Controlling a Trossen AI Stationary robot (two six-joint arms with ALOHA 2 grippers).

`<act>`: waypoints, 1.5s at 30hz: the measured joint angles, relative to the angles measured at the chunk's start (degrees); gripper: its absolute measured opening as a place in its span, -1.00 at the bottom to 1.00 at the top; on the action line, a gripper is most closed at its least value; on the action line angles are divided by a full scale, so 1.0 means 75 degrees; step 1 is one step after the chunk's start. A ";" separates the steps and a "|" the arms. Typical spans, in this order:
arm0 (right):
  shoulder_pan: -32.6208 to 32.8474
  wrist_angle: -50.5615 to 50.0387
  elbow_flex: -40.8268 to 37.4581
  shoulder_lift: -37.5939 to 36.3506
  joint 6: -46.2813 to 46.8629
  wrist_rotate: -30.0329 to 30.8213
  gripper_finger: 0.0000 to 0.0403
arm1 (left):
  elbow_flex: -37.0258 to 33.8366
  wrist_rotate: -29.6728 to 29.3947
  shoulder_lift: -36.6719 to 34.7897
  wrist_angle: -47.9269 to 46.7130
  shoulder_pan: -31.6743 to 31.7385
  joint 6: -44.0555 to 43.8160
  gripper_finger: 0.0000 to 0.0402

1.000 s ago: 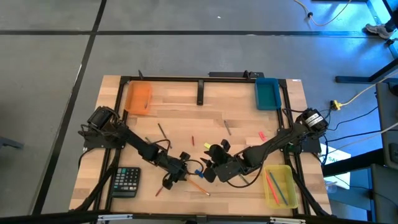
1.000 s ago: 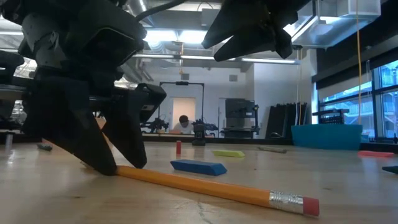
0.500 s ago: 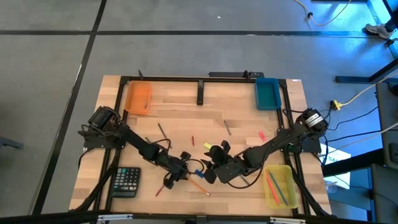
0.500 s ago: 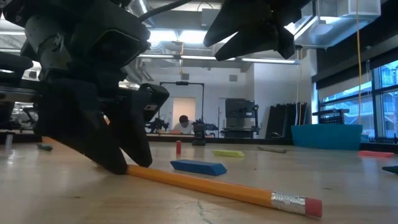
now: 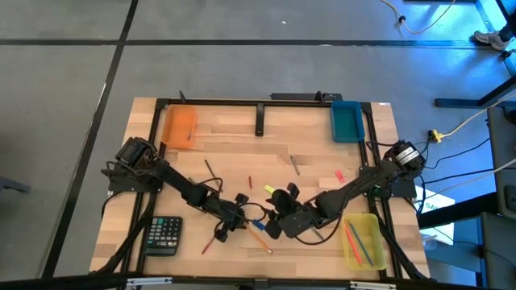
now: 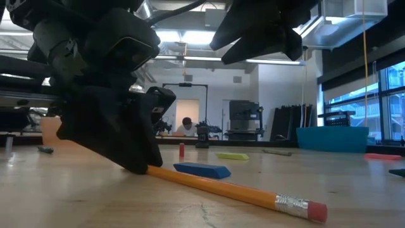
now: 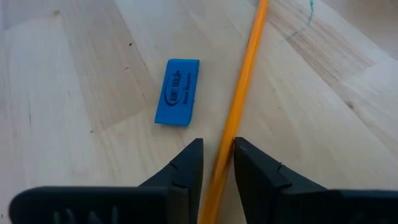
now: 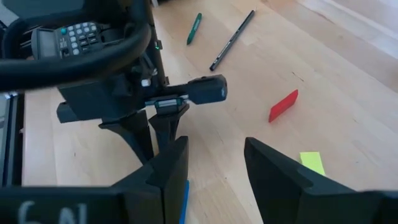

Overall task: Sort crayons/erasers/pens/pencils in bins
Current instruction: Put the yellow pencil into the yellow bin

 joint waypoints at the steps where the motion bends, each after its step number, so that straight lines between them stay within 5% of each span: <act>1: 0.0024 -0.0005 0.0000 0.0000 0.0001 0.0001 -0.20 | -0.0002 -0.0009 0.0001 0.0017 0.0000 0.0000 -0.62; 15: 0.0101 -0.0018 0.0000 0.0000 0.0001 0.0032 -0.20 | -0.0012 -0.0046 -0.0032 0.0137 0.0006 -0.0035 -0.97; 35: 0.0200 -0.0104 0.0216 -0.0003 -0.0085 0.0045 -0.20 | -0.0029 -0.0024 -0.1021 -0.0153 -0.0013 0.0404 -0.96; 45: -0.0203 0.0247 0.0216 0.0003 0.0396 -0.1164 -0.20 | -0.0029 -0.0986 -0.1026 -0.0032 -0.0277 0.1059 -0.98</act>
